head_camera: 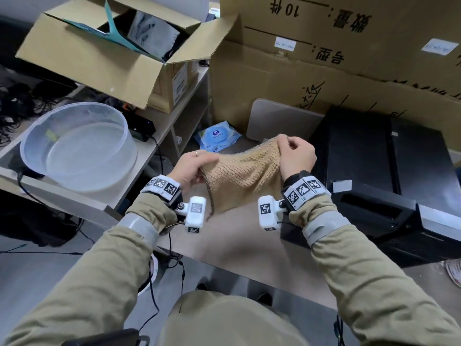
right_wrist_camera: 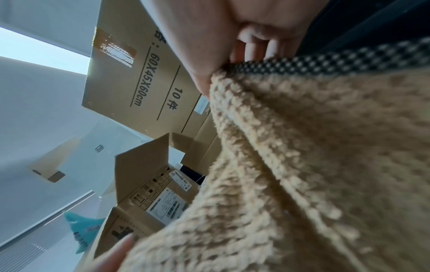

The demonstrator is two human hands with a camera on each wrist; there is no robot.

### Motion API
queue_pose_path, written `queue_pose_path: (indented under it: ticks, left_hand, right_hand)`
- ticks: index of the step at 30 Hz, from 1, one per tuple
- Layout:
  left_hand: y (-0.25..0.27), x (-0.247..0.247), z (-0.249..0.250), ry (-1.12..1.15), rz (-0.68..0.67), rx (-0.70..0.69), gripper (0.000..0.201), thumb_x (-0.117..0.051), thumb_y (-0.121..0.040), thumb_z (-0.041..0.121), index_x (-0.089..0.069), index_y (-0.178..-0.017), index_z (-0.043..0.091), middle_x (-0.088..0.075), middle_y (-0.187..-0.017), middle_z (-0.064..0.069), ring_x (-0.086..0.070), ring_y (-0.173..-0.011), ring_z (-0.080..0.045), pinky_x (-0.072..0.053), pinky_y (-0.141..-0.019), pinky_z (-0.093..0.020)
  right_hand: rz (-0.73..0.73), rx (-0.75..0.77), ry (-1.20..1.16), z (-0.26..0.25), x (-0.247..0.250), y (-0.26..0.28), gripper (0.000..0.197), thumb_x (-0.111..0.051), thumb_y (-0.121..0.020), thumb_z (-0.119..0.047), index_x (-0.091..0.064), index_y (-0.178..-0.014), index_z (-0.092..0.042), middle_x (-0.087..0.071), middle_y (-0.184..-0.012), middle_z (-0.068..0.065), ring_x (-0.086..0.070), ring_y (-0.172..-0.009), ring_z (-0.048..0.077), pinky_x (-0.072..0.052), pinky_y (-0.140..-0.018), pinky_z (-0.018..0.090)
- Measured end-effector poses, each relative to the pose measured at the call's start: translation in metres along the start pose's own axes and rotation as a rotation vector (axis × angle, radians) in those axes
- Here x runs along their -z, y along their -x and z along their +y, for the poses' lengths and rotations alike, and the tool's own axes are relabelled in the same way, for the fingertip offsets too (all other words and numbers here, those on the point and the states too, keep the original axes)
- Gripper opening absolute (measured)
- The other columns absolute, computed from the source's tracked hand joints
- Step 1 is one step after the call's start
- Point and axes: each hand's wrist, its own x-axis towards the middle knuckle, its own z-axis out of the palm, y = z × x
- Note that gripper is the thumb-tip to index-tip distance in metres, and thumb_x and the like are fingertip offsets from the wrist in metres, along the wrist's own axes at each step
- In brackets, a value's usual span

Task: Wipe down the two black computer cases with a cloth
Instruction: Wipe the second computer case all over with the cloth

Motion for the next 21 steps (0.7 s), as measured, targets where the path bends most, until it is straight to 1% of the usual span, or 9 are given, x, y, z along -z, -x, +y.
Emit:
queue_pose_path:
  ticks: [3,6,10,12,14,16,18,19,21]
  left_hand:
    - [0.001,-0.019,0.01,-0.047,0.005,-0.079,0.005,-0.068,-0.092,0.013,-0.067,-0.094,0.008,-0.064,-0.07,0.0,-0.057,-0.049,-0.005,-0.041,-0.04,-0.014]
    - [0.0,-0.04,0.017,-0.15,-0.04,-0.132,0.02,-0.064,-0.096,0.018,-0.069,-0.106,0.002,-0.065,-0.077,-0.006,-0.059,-0.058,-0.009,-0.051,-0.053,-0.021]
    - [0.004,-0.049,0.024,-0.024,-0.04,-0.065,0.028,-0.063,-0.085,0.042,-0.071,-0.095,0.017,-0.064,-0.077,0.0,-0.061,-0.069,-0.014,-0.052,-0.069,-0.029]
    - [0.006,-0.047,0.021,-0.108,-0.086,-0.122,0.029,-0.068,-0.088,0.04,-0.07,-0.096,0.012,-0.064,-0.08,-0.005,-0.061,-0.075,-0.018,-0.052,-0.076,-0.034]
    - [0.007,-0.048,0.018,-0.166,-0.133,-0.189,0.019,-0.067,-0.094,0.021,-0.071,-0.098,0.002,-0.067,-0.083,-0.011,-0.062,-0.078,-0.021,-0.052,-0.079,-0.037]
    - [0.007,-0.049,0.018,-0.146,-0.149,-0.189,0.01,-0.062,-0.096,0.009,-0.071,-0.097,0.005,-0.073,-0.082,-0.005,-0.066,-0.075,-0.014,-0.055,-0.076,-0.03]
    - [0.005,-0.051,0.018,-0.156,-0.179,-0.176,0.011,-0.061,-0.095,0.004,-0.072,-0.095,0.007,-0.074,-0.083,-0.003,-0.068,-0.075,-0.011,-0.056,-0.074,-0.024]
    - [0.004,-0.051,0.019,-0.189,-0.191,-0.168,0.011,-0.062,-0.094,0.003,-0.072,-0.094,0.005,-0.073,-0.084,-0.006,-0.068,-0.075,-0.011,-0.056,-0.075,-0.023]
    - [-0.001,-0.046,0.015,-0.29,-0.2,-0.127,0.008,-0.061,-0.092,0.0,-0.069,-0.09,0.001,-0.068,-0.079,-0.007,-0.063,-0.068,-0.009,-0.052,-0.071,-0.023]
  right_hand:
    - [-0.025,0.091,-0.078,-0.011,-0.005,0.015,0.022,-0.064,-0.092,-0.038,-0.076,-0.086,-0.02,-0.07,-0.08,-0.011,-0.062,-0.081,0.009,-0.048,-0.078,0.024]
    - [-0.208,0.189,-0.164,-0.023,-0.017,0.038,0.021,-0.068,-0.09,-0.04,-0.079,-0.091,-0.022,-0.074,-0.082,-0.012,-0.066,-0.08,0.004,-0.049,-0.078,0.022]
    - [-0.608,-0.028,-0.517,-0.035,-0.018,0.049,0.037,-0.07,-0.082,-0.044,-0.079,-0.084,-0.009,-0.073,-0.076,0.009,-0.066,-0.065,0.021,-0.055,-0.064,0.037]
    - [-0.626,0.068,-0.488,-0.03,-0.011,0.04,0.027,-0.065,-0.082,-0.03,-0.078,-0.089,-0.007,-0.075,-0.081,0.012,-0.069,-0.068,0.025,-0.06,-0.071,0.045]
    - [-0.485,0.227,-0.352,-0.018,-0.005,0.03,0.024,-0.058,-0.081,-0.012,-0.076,-0.096,-0.017,-0.075,-0.082,0.006,-0.068,-0.068,0.021,-0.061,-0.076,0.049]
    - [-0.373,0.284,-0.215,-0.005,-0.006,0.018,0.041,-0.058,-0.073,-0.015,-0.068,-0.111,-0.027,-0.071,-0.101,-0.002,-0.065,-0.087,0.013,-0.057,-0.087,0.042]
    - [-0.532,0.284,-0.098,0.006,-0.009,0.01,0.069,-0.062,-0.067,-0.019,-0.052,-0.135,-0.026,-0.056,-0.131,-0.006,-0.056,-0.116,0.01,-0.048,-0.102,0.03]
    - [-0.663,0.257,-0.061,0.01,-0.01,0.009,0.078,-0.064,-0.065,-0.02,-0.047,-0.141,-0.023,-0.052,-0.135,-0.006,-0.053,-0.122,0.008,-0.044,-0.104,0.026]
    - [-0.86,0.18,-0.024,0.018,-0.011,0.012,0.064,-0.067,-0.066,-0.017,-0.057,-0.129,-0.017,-0.063,-0.115,-0.007,-0.06,-0.101,-0.001,-0.048,-0.09,0.018]
